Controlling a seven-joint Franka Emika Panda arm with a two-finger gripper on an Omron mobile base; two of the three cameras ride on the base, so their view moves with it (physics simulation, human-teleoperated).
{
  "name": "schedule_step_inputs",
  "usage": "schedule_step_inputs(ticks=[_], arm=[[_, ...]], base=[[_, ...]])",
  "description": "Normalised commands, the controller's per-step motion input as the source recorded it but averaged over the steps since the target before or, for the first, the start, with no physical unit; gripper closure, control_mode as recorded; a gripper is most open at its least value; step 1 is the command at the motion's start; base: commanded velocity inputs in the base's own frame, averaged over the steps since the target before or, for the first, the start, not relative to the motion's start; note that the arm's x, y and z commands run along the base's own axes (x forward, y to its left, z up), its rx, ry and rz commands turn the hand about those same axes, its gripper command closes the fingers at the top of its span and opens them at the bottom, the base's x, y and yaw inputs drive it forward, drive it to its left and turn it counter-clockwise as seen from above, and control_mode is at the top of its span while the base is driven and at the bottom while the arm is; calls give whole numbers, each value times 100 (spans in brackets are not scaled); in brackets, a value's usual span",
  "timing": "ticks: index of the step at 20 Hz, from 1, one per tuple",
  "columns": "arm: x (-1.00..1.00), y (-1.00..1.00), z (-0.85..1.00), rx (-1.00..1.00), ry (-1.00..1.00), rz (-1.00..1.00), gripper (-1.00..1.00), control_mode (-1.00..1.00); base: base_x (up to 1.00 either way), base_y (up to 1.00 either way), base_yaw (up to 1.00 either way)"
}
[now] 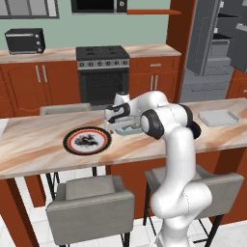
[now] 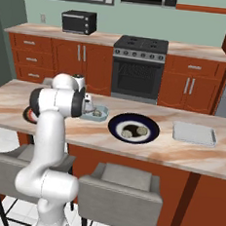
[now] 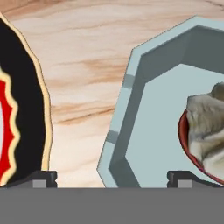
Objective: Place two dumplings into each of the tupperware containers and then place the containers in the fridge.
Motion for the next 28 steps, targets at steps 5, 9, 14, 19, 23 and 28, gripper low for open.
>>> schedule_step_inputs(ticks=[5,9,14,19,23,28], arm=[[52,0,-5,0,-3,13,-100,-100],[42,0,-20,0,-1,15,-100,-100],[1,0,-31,0,0,6,-100,-100],[-9,0,-24,0,0,0,100,-100],[0,0,-1,0,1,0,100,-100],[-14,-5,-19,-2,0,1,100,-100]], base=[[0,0,0],[0,0,0],[0,0,0],[0,0,0],[0,0,0],[0,0,0]])
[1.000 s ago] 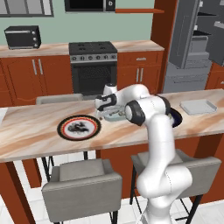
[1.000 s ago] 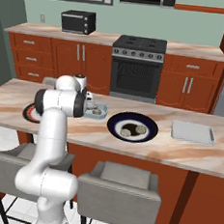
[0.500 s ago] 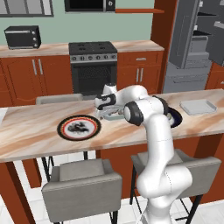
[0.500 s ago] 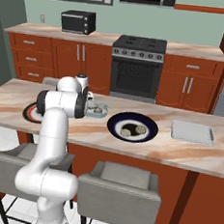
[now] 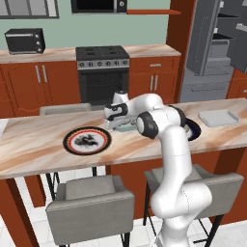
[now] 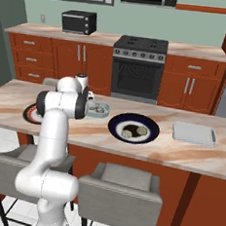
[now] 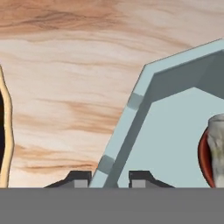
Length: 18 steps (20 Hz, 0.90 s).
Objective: Place two dumplings into each of the tupperware containers and then place the containers in the fridge.
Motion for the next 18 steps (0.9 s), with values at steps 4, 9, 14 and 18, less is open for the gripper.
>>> schedule_step_inputs(ticks=[4,9,14,18], arm=[[-32,-32,18,-1,0,3,100,-100],[-65,-48,49,-1,0,11,100,-100],[-94,-29,34,-7,-1,21,100,-100],[-100,-3,48,-10,-17,39,100,-100]], base=[[0,0,0],[0,0,0],[0,0,0],[0,0,0]])
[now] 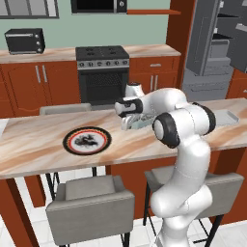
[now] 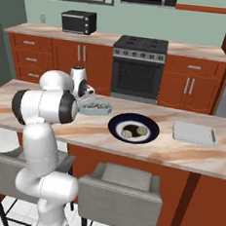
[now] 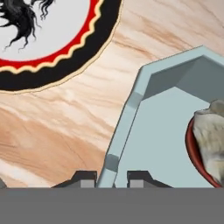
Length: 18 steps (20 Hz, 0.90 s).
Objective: Place two dumplings into each of the tupperware containers and then place the containers in the fridge.
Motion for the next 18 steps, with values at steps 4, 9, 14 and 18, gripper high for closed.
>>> schedule_step_inputs(ticks=[4,9,14,18], arm=[[-96,-16,54,-4,-5,36,100,-100],[-88,-70,61,0,-3,28,100,-100],[-88,-56,61,0,-1,19,100,-100],[-80,-34,52,0,0,13,100,-100]], base=[[0,0,0],[0,0,0],[0,0,0],[0,0,0]])
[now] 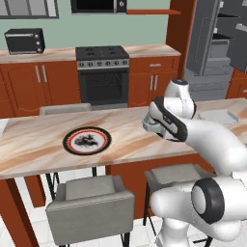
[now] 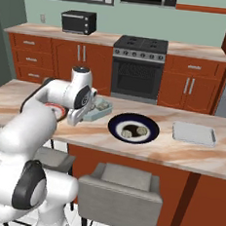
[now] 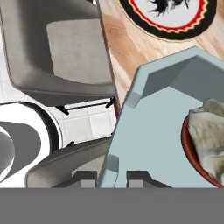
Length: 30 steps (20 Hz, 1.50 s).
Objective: Place two dumplings into each of the tupperware containers and then place the containers in the fridge.
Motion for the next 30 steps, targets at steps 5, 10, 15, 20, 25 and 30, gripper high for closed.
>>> schedule_step_inputs(ticks=[5,10,15,20,25,30], arm=[[-68,0,38,-1,0,15,100,-100],[-37,0,23,0,2,17,100,-100],[-81,0,44,0,0,24,100,-100],[-44,1,35,-1,1,24,100,-100],[-47,8,38,-2,-1,19,100,-100],[-44,-21,46,0,-1,-1,100,-100]], base=[[0,0,0],[0,0,0],[0,0,0],[0,0,0],[0,0,0],[0,0,0]])
